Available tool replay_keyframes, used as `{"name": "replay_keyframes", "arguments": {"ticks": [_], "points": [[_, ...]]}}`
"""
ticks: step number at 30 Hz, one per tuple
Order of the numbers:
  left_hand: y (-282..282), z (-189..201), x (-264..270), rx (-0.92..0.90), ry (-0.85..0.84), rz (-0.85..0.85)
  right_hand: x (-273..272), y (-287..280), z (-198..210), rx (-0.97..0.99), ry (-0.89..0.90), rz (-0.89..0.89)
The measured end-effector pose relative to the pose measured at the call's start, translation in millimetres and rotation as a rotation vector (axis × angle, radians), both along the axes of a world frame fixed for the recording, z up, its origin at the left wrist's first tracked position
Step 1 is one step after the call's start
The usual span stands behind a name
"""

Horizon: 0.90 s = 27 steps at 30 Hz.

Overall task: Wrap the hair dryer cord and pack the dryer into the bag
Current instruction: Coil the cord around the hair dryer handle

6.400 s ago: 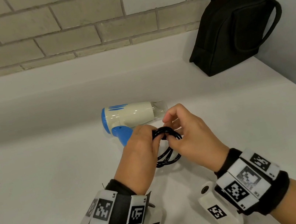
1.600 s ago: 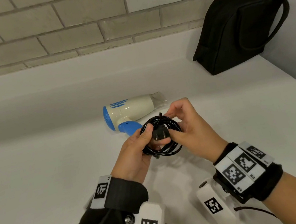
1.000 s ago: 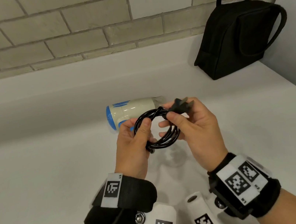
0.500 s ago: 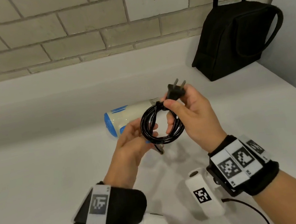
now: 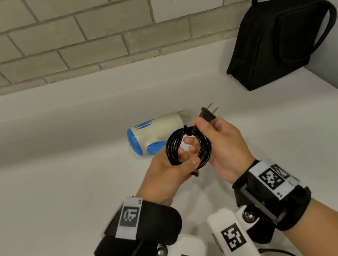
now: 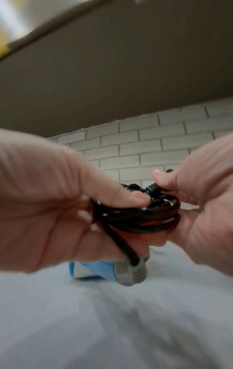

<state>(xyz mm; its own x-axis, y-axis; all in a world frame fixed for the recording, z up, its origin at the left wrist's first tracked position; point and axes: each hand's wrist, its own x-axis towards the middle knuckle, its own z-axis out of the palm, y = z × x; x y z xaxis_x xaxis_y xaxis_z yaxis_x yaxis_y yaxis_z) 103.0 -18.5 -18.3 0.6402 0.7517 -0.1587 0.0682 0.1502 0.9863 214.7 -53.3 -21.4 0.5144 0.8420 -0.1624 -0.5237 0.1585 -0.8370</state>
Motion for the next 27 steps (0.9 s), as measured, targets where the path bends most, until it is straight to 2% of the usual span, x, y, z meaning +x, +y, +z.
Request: {"name": "replay_keyframes", "arguments": {"ticks": [4,8,13,15,18,22,27], "points": [[3,-11,-10,-0.159,-0.051,0.003,1,-2,-9,-0.067,0.172,0.111],[2,-24,-22,-0.203,-0.03,0.063,2,-3,-19,-0.111,0.176,0.219],[9,-27,-29,0.15,0.15,0.204,3,-4,-22,-0.116,0.025,0.236],[12,-27,-31,0.239,0.209,0.188,2,-6,-21,-0.113,-0.037,0.23],[13,-29,-35,0.256,0.253,0.104,1,-11,-26,-0.165,-0.131,0.252],[20,-36,-45,0.282,0.329,0.111,6,-21,-42,-0.341,-0.298,0.313],[23,-46,-46,0.307,0.357,0.113,12,-21,-48,-0.42,-0.298,0.395]]}}
